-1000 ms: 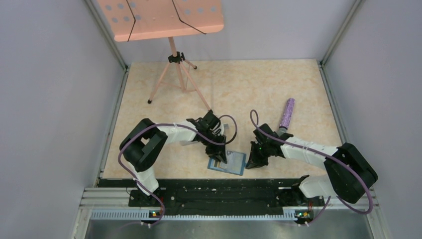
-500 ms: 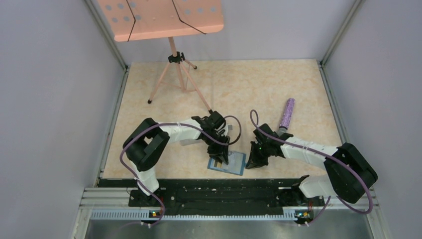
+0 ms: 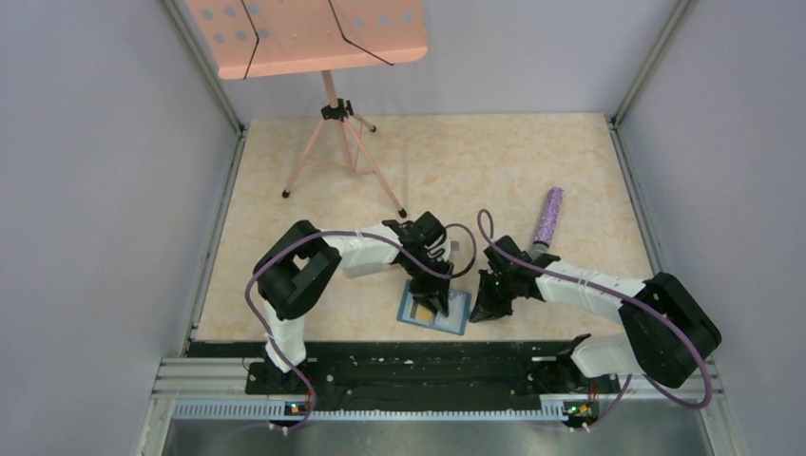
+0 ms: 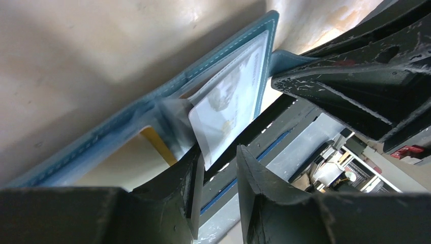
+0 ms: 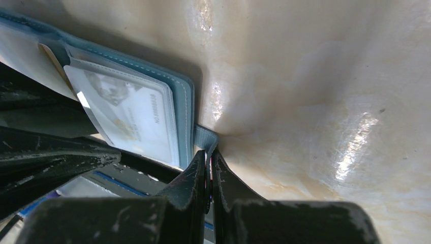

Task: Put the credit cards into the card holder
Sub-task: Insert the credit card into the card holder, then turn over the card holder.

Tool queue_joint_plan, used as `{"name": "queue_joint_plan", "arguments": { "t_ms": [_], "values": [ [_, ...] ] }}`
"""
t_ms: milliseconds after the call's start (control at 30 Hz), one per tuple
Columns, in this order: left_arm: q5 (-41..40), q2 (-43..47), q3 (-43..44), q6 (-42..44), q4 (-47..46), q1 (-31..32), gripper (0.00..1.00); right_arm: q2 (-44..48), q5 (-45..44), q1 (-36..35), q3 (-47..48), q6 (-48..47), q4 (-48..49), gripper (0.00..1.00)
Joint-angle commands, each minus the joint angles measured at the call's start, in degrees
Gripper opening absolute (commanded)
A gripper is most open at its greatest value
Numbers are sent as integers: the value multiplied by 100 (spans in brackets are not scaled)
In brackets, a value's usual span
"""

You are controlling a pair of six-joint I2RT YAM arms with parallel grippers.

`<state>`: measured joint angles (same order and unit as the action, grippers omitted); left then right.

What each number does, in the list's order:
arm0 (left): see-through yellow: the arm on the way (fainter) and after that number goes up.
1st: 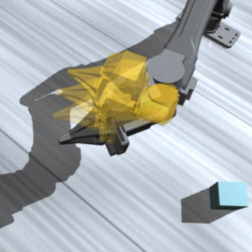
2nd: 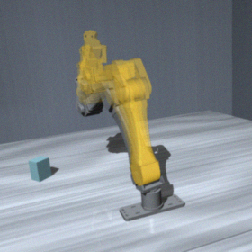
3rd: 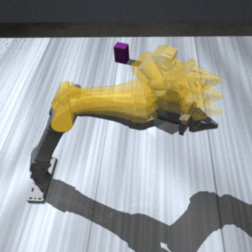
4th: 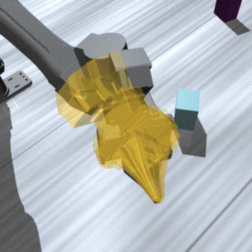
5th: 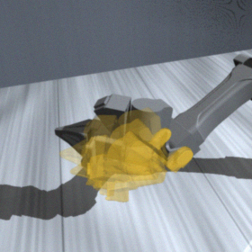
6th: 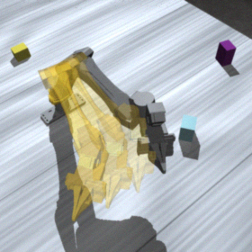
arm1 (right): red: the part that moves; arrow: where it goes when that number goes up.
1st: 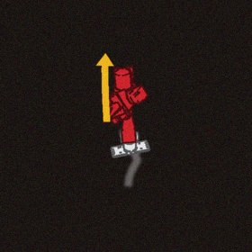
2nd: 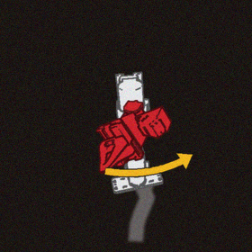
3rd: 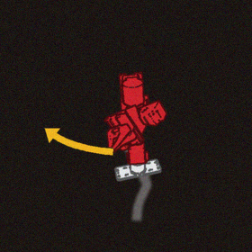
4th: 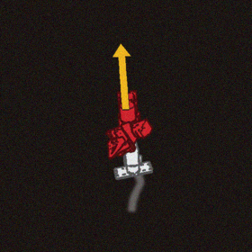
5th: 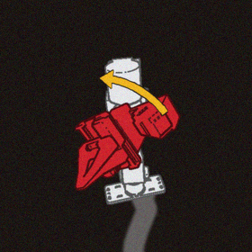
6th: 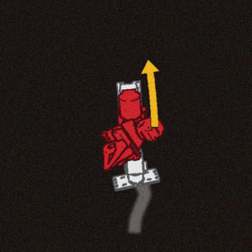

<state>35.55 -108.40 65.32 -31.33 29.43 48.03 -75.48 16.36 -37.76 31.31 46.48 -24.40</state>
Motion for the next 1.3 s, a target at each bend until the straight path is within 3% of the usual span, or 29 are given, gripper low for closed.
{"name": "queue_joint_plan", "arguments": {
  "t_ms": [0, 200, 367, 600, 633, 833, 967, 1067, 1267],
  "values": [
    [285, -107, 382, 127, 86, 143, 35, 23, -190, -66, 266, -101, 79, 0],
    [-661, 334, 425, 373, 537, 163, 49, 41, -397, -68, 396, -175, -153, 0],
    [-1581, 761, 468, 531, 977, 163, 53, 9, -656, -27, 636, -363, -475, 0],
    [-2167, 1480, 73, 336, 878, 111, 61, -65, -958, 92, 977, -618, -852, 0],
    [-2098, 1535, -3, 296, 823, 79, 62, -75, -966, 100, 1013, -641, -887, 2],
    [-1387, 1764, -716, -80, 230, -270, 61, 116, -924, 103, 1281, -765, -1077, 43],
    [-841, 2008, -1205, -435, -371, -582, 61, 381, -775, 86, 1484, -906, -1136, 53],
    [-514, 2161, -1515, -680, -790, -816, 61, 477, -618, -2, 1648, -995, -1066, 52],
    [-184, 2244, -1802, -899, -1195, -1092, 56, 352, -89, -249, 1586, -873, -375, 25]
  ]
}}
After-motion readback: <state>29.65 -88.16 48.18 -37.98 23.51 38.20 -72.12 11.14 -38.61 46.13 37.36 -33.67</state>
